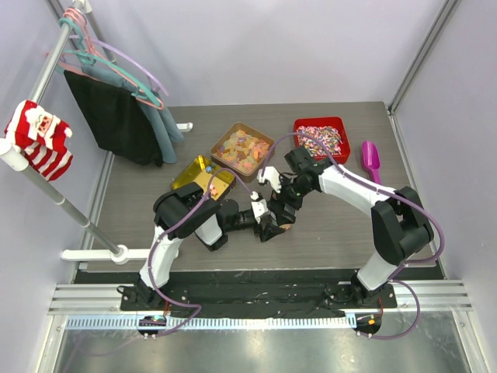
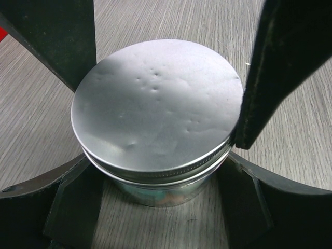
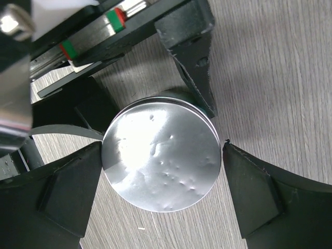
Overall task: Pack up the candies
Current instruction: Screw the bottle lid onto the packing bottle.
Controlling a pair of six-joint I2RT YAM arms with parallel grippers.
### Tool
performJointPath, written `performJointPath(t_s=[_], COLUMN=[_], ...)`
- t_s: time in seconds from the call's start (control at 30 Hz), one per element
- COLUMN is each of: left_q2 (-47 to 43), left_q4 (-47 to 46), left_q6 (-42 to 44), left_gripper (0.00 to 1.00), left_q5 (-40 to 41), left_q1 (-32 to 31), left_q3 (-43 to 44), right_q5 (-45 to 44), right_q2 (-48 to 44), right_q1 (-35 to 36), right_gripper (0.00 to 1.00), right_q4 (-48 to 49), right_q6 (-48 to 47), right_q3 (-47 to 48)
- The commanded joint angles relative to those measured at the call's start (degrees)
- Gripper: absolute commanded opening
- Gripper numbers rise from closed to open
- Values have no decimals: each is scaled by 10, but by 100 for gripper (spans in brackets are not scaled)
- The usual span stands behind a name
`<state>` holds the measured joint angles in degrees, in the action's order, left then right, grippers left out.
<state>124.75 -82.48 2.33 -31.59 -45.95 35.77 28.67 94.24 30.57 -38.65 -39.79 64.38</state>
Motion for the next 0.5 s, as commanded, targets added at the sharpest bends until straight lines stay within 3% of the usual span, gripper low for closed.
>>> performJointPath(t_s=[0.0, 0.47], left_q2=[15, 15], left_q4=[-62, -62], left_q6=[29, 29], left_gripper=[74, 74], left_q5=[7, 7], left_q1=[-5, -5], left_q3=[-3, -3], right_q5=[17, 56], right_q2=[-24, -22], right_q1=[2, -35], right_gripper=[100, 100], right_q4=[-31, -29], right_q6=[-29, -18], right_q3=[24, 31])
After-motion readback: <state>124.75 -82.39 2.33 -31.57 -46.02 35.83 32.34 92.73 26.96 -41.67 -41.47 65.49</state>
